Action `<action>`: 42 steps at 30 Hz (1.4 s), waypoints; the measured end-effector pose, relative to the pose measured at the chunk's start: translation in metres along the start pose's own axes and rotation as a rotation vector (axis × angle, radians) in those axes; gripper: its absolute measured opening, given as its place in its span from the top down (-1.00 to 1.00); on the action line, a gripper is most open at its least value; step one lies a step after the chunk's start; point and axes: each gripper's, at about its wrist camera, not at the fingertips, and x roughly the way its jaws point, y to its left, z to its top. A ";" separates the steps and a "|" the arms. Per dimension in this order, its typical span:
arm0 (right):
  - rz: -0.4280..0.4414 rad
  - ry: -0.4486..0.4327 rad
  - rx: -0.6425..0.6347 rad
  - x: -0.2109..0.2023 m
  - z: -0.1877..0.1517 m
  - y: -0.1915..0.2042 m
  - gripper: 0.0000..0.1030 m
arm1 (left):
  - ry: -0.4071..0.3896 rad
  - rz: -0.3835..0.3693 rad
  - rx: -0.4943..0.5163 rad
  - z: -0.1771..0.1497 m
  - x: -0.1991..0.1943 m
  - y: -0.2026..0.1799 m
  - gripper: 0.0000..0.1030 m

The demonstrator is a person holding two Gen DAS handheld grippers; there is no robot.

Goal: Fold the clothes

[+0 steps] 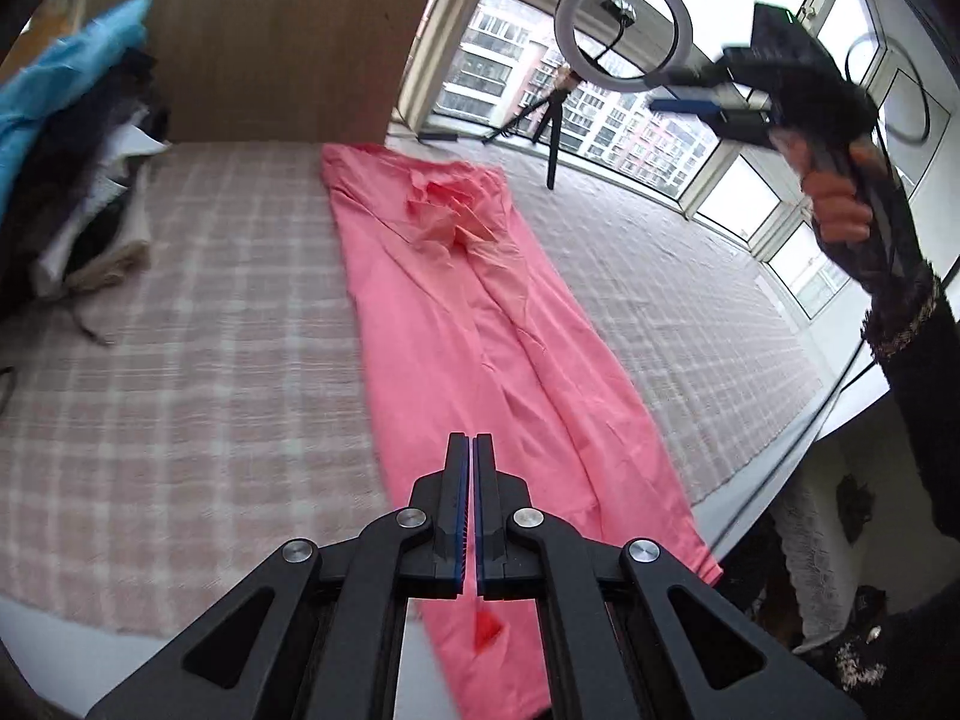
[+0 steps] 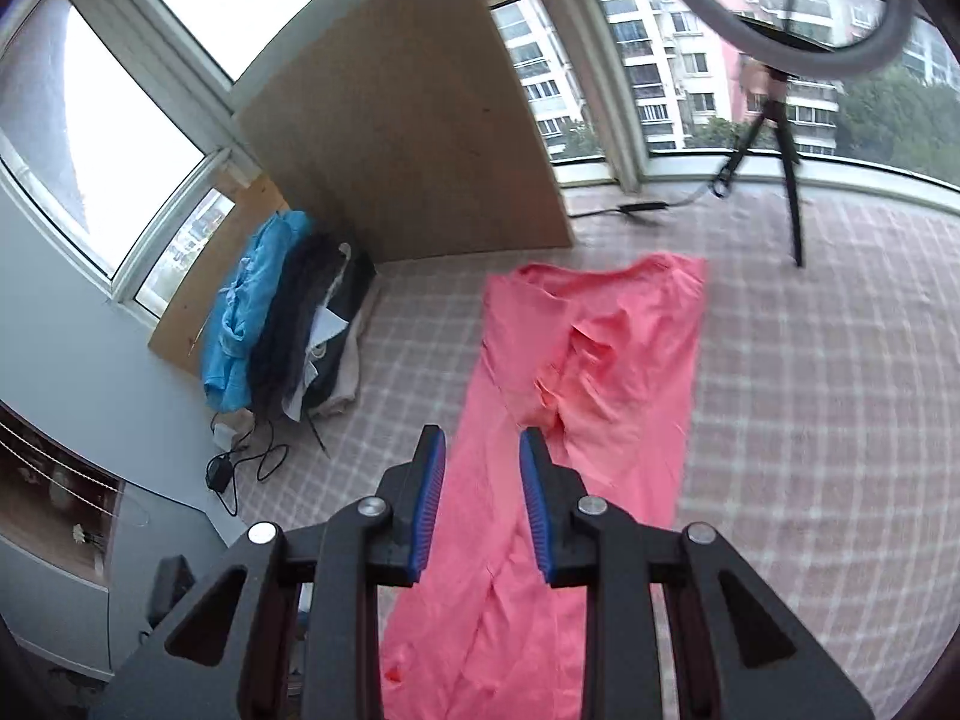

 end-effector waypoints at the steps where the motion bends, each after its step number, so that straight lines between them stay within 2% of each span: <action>1: 0.001 0.015 -0.015 0.017 0.009 0.003 0.49 | 0.023 0.002 0.002 -0.002 0.013 -0.001 1.00; 3: 0.004 0.046 -0.045 0.051 0.027 0.008 0.32 | 0.062 0.016 0.011 -0.007 0.034 -0.004 1.00; 5: 0.004 0.078 -0.069 0.085 0.044 0.012 0.32 | 0.081 0.065 0.033 -0.014 0.049 -0.007 1.00; 7: -0.006 0.122 -0.057 0.118 0.056 0.007 0.32 | 0.092 0.083 0.018 -0.019 0.053 -0.006 1.00; 9: 0.020 0.151 -0.036 0.134 0.061 0.001 0.32 | 0.100 0.091 -0.009 -0.024 0.053 -0.002 1.00; 12: 0.045 0.125 -0.067 0.128 0.063 -0.002 0.32 | 0.094 0.091 -0.048 -0.029 0.043 0.005 1.00; 15: 0.006 0.105 -0.154 0.132 0.076 -0.001 0.32 | 0.105 0.099 -0.090 -0.033 0.040 0.010 1.00; 17: 0.008 0.111 -0.212 0.150 0.092 -0.007 0.28 | 0.122 0.109 -0.105 -0.038 0.047 0.011 1.00; 18: -0.017 0.126 -0.235 0.167 0.099 -0.013 0.18 | 0.135 0.119 -0.109 -0.039 0.053 0.010 1.00; 20: -0.106 0.176 -0.246 0.202 0.112 -0.032 0.14 | 0.138 0.130 -0.120 -0.041 0.058 0.010 1.00; 22: -0.137 0.218 -0.193 0.231 0.119 -0.059 0.14 | 0.124 0.114 -0.151 -0.032 0.056 0.012 1.00; 25: -0.084 0.240 -0.150 0.252 0.120 -0.085 0.14 | 0.079 0.095 -0.170 -0.004 0.047 0.019 0.97; 30: -0.081 0.291 -0.199 0.275 0.113 -0.090 0.15 | 0.035 0.128 -0.114 0.059 0.058 0.032 0.90; 33: -0.038 0.236 -0.203 0.269 0.122 -0.085 0.15 | 0.026 0.135 -0.071 0.083 0.079 0.029 0.90; 37: -0.054 0.135 -0.245 0.271 0.151 -0.072 0.15 | 0.049 0.107 -0.070 0.086 0.112 0.023 0.90; 42: -0.083 0.198 -0.400 0.306 0.172 -0.048 0.15 | 0.086 0.087 -0.072 0.074 0.130 0.019 0.90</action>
